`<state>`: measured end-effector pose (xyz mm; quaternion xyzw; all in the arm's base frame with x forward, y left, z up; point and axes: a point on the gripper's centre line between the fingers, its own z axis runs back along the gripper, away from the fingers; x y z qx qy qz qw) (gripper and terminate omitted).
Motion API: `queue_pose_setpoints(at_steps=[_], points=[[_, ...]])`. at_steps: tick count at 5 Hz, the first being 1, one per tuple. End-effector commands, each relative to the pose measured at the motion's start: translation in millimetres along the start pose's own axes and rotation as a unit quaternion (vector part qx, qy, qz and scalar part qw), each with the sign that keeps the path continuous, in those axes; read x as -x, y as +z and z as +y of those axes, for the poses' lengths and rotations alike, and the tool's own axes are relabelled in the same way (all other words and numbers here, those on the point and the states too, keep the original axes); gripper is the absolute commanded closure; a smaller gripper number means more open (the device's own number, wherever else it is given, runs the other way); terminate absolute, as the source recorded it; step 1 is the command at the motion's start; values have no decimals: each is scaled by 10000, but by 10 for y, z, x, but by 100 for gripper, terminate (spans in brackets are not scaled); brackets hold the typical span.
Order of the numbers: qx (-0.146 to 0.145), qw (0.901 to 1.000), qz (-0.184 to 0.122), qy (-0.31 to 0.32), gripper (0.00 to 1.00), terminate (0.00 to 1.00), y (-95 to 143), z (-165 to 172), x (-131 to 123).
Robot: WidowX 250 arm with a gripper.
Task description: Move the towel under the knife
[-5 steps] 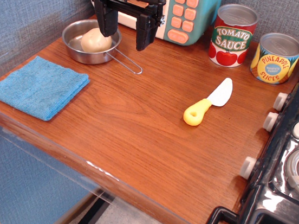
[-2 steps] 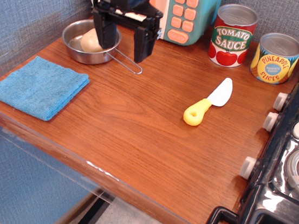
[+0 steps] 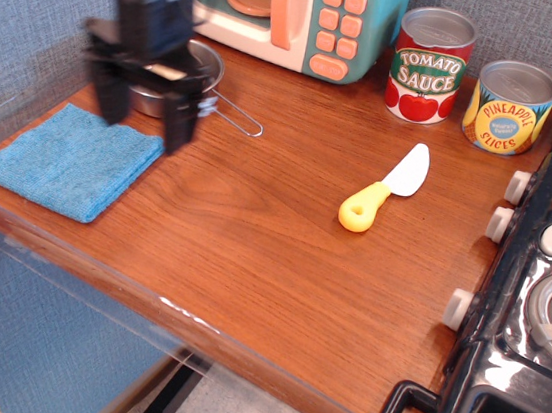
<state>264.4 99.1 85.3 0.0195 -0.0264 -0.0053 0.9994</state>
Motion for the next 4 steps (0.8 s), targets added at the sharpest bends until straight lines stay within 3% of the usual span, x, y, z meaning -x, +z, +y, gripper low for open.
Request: queue_pose_setpoints(at_steps=[1, 3, 4], points=[[-247, 9983, -439, 290, 0, 0, -197, 612, 165], [185, 9982, -516, 239, 0, 0, -363, 935, 85], [174, 9984, -521, 151, 0, 0, -410, 913, 36]])
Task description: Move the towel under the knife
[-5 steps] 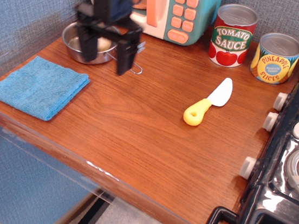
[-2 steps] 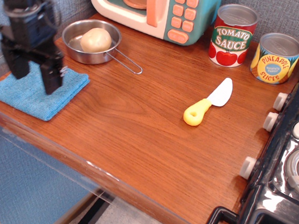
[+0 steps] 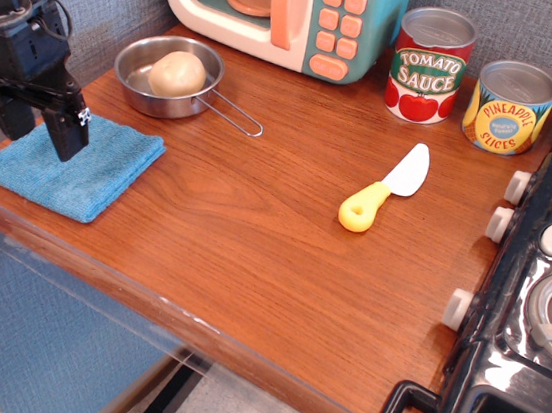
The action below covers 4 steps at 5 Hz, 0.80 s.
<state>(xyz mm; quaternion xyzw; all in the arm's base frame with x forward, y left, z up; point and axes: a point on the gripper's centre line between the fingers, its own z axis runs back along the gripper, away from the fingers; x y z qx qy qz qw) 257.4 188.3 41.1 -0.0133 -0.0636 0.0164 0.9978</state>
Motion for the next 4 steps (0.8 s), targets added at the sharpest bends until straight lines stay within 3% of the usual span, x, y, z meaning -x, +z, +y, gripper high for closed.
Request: queue_pose_setpoints(at_steps=[1, 4], points=[[-170, 9996, -126, -184, 0, 0, 13, -50, -135], [-408, 9991, 132, -50, 0, 0, -256, -76, -114]])
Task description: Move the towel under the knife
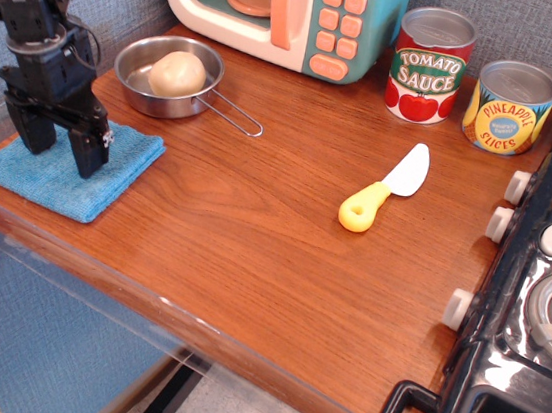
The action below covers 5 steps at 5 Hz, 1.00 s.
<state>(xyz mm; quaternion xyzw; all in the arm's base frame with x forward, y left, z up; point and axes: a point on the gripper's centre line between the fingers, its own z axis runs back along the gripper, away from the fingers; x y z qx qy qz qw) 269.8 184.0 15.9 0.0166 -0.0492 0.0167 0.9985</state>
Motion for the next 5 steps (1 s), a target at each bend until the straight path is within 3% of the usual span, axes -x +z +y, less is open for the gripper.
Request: queue_pose_setpoints(at_steps=[1, 2, 5], points=[[-46, 9999, 91, -17, 0, 0, -56, -64, 6], [-71, 9996, 254, -94, 0, 0, -103, -128, 20], [141, 9990, 268, -319, 0, 0, -39, -454, 26]])
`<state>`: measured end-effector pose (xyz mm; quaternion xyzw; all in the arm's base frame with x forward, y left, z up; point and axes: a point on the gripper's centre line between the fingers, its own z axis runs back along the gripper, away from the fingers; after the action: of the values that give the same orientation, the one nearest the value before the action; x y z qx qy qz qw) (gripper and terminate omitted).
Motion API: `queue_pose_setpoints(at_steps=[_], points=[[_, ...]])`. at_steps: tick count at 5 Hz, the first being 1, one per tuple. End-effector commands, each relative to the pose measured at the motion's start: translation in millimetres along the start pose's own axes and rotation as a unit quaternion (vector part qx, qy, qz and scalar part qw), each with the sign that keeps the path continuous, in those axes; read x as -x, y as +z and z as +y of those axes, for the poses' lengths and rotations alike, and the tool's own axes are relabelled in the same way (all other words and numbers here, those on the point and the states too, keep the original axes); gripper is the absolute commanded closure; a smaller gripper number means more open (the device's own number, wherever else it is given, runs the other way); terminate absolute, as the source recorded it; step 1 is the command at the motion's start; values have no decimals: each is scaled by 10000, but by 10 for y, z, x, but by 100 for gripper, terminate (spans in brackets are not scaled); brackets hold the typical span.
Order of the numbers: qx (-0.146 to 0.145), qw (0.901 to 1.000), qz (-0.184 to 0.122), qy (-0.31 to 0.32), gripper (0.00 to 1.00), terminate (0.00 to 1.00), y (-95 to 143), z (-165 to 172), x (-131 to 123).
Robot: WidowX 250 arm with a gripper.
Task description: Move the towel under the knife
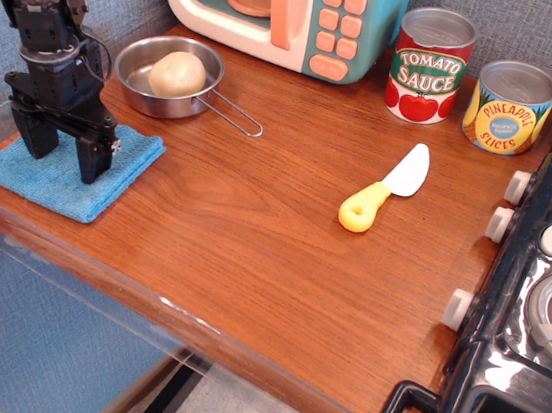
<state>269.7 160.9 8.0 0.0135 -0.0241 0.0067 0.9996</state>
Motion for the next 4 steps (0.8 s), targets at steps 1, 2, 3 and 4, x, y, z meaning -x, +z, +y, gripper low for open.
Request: queue_pose_setpoints(at_steps=[1, 2, 3, 4], points=[[232, 9988, -52, -431, 0, 0, 80, -486, -22], [347, 9978, -89, -553, 0, 0, 127, -734, -67], [478, 9977, -78, -484, 0, 0, 173, -1012, -80], [446, 9983, -16, -376, 0, 0, 183, -1214, -31]])
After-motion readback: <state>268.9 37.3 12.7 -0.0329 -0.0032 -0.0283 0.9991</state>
